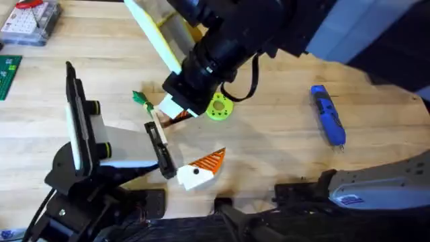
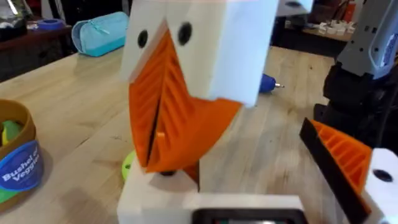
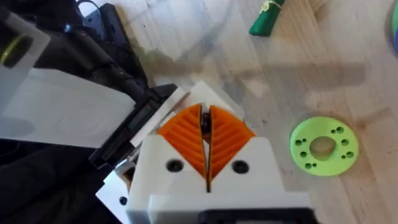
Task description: Pick up the gripper from the table and insert it into the empty holder that is missing its gripper. Then pick up a screw, insert it into the mounting hole, and use the screwdriver to tighten it. Finally, clean up the table by picking up the vegetable and placing it into the bucket.
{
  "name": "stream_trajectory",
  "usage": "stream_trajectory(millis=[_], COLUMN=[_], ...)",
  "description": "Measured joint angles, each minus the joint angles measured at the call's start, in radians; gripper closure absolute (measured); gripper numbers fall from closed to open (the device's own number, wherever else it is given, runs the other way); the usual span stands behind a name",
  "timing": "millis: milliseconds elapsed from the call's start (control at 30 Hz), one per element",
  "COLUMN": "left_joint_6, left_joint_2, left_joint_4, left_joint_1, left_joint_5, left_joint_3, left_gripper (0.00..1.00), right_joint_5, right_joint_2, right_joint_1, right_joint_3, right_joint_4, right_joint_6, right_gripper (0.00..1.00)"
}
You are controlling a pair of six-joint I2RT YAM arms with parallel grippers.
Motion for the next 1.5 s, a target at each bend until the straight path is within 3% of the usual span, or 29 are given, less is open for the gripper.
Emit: stream_trajectory(millis=[1167, 1267, 1333, 1500], left_joint_6=[-0.028, -0.028, -0.029, -0.031], left_joint_2=[0.005, 0.005, 0.006, 0.006], left_joint_4=[0.000, 0.000, 0.000, 0.000], left_joint_1=[0.000, 0.000, 0.001, 0.004], left_joint_5=[0.000, -0.001, -0.009, -0.017], left_joint_3=[0.000, 0.000, 0.000, 0.000], left_gripper=[0.011, 0.011, 0.010, 0.011], right_joint_5=[0.096, 0.091, 0.077, 0.101], right_joint_2=[0.006, 0.006, 0.006, -0.001], right_joint_1=[0.051, 0.053, 0.059, 0.056], right_joint_3=[0.006, 0.006, 0.007, 0.013], right_joint_4=[0.007, 0.005, 0.000, -0.005], right_joint_6=[-0.015, -0.015, -0.016, -0.025], right_gripper=[0.993, 0.883, 0.659, 0.320])
